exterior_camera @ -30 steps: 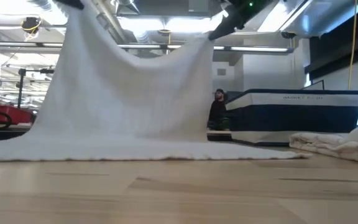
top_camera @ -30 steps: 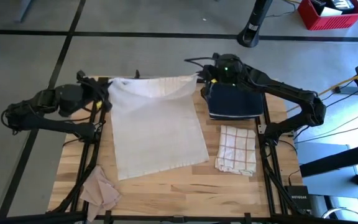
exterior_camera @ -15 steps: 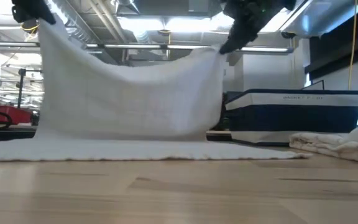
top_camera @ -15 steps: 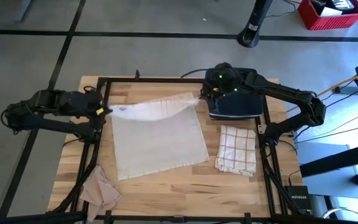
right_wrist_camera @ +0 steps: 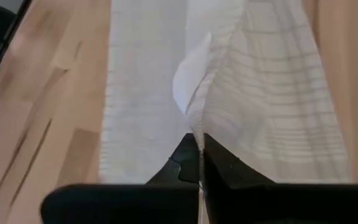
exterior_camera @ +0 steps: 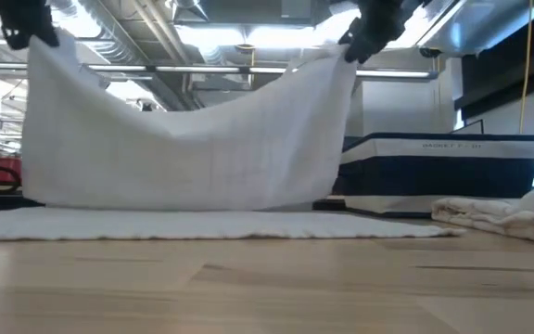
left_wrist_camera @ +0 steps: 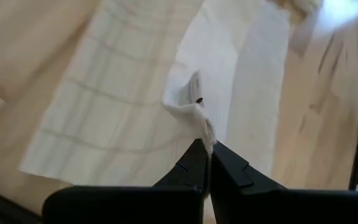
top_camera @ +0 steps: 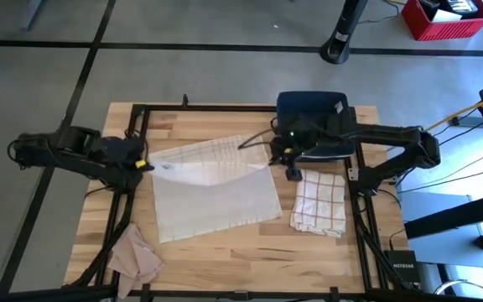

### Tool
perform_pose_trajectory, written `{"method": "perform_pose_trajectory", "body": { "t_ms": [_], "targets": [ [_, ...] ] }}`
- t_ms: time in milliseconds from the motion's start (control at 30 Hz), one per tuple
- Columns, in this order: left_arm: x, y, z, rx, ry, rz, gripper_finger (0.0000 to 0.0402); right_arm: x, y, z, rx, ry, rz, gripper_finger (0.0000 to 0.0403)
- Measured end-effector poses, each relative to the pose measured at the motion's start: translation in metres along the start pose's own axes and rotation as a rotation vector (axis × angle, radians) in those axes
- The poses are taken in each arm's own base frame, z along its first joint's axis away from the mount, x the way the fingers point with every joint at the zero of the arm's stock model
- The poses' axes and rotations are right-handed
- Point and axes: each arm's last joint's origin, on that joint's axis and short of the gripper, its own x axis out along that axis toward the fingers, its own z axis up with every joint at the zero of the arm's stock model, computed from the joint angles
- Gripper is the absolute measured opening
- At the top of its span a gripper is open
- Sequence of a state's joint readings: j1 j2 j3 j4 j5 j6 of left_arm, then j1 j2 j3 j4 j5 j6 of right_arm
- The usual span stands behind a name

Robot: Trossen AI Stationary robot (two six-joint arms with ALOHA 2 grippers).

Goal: Fold towel
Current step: Fold the white plaid towel

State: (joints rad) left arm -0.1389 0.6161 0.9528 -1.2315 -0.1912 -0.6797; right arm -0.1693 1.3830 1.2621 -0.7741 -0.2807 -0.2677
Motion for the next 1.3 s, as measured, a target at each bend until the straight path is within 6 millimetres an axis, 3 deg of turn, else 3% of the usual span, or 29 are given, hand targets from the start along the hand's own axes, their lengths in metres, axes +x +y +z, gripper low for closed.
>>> {"method": "perform_pose_trajectory", "body": {
  "t_ms": [133,333,533,900,1300],
  "targets": [
    [0.019,-0.007,-0.010,0.000,0.049,-0.037,0.0000,0.013,0.018,-0.005,0.010,0.039,0.027,0.0001],
    [0.038,-0.025,-0.015,0.079,0.118,-0.058,0.0000,0.042,0.043,-0.029,0.027,0.126,0.063,0.0001],
    [0.056,-0.049,-0.026,0.198,0.235,-0.023,0.0000,0.051,0.064,-0.035,0.013,0.152,0.080,0.0001],
    [0.081,-0.094,-0.072,0.338,0.420,0.064,0.0000,0.061,0.096,-0.034,0.007,0.173,0.125,0.0002],
    [0.097,-0.117,-0.113,0.466,0.477,0.146,0.0000,0.111,0.139,-0.039,0.045,0.231,0.190,0.0002]
  ]
}}
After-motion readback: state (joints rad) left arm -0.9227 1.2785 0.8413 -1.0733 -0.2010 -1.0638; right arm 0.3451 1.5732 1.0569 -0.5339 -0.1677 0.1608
